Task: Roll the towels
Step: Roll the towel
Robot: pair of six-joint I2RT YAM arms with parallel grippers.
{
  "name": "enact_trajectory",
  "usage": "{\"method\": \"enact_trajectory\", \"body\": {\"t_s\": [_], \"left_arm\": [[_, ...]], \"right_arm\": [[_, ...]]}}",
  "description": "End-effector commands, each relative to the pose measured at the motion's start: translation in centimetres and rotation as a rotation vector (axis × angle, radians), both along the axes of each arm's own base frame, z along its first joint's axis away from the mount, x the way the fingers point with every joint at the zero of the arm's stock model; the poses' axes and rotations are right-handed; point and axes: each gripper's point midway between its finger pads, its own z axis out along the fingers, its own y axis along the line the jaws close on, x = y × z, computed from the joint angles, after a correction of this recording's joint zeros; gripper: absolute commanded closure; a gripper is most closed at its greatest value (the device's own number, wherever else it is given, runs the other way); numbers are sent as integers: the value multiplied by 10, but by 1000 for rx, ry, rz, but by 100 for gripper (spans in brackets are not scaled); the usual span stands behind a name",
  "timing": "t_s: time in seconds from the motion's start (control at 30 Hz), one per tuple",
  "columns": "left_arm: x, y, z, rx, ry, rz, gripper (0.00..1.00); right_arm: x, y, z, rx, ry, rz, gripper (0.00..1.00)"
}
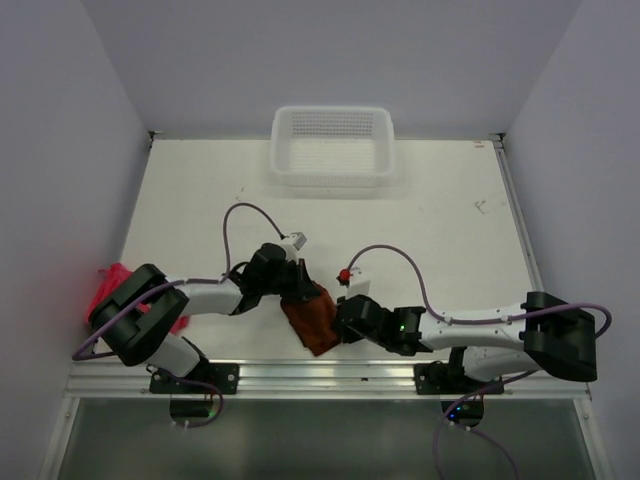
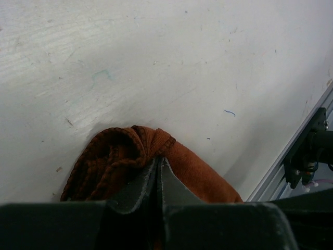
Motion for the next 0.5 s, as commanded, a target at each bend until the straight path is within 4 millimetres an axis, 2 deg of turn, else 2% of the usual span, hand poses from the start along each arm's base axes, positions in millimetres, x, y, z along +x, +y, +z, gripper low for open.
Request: {"method": "enact_trajectory", "body": {"t_s": [0.0, 0.03, 0.07, 0.1, 0.13, 0.17, 0.2, 0.3, 0.33, 0.37, 0.43, 0.47], "left_arm": [[4, 31, -26, 210, 41, 64, 94], [9, 31, -21, 205, 33, 71, 92], [13, 29, -11, 189, 14, 74, 91], [19, 29, -3, 187, 3, 81, 91], [23, 29, 3, 179, -7, 87, 91], [26, 29, 12, 170, -28, 88, 89], [31, 29, 19, 167, -36, 95, 89], [37, 28, 33, 158, -56, 99, 89], [38, 27, 38, 152, -64, 99, 89], [38, 26, 41, 149, -67, 98, 89], [40, 26, 49, 138, -79, 101, 89], [40, 26, 52, 130, -86, 104, 89]], "right_arm": [[-1, -8, 2, -144, -79, 16, 100], [-2, -8, 2, -180, -103, 25, 100], [0, -16, 1, -241, -128, 14, 100], [9, -13, 14, -253, -184, -21, 100], [7, -12, 17, -284, -221, -22, 100], [8, -19, 13, -351, -244, -23, 100], [14, -15, 24, -363, -296, -47, 100], [13, -9, 32, -450, -393, -55, 100], [13, -13, 33, -496, -415, -51, 100], [13, -4, 34, -520, -438, -49, 100], [9, -1, 35, -584, -488, -25, 100], [7, 8, 35, -600, -503, -14, 100]]}}
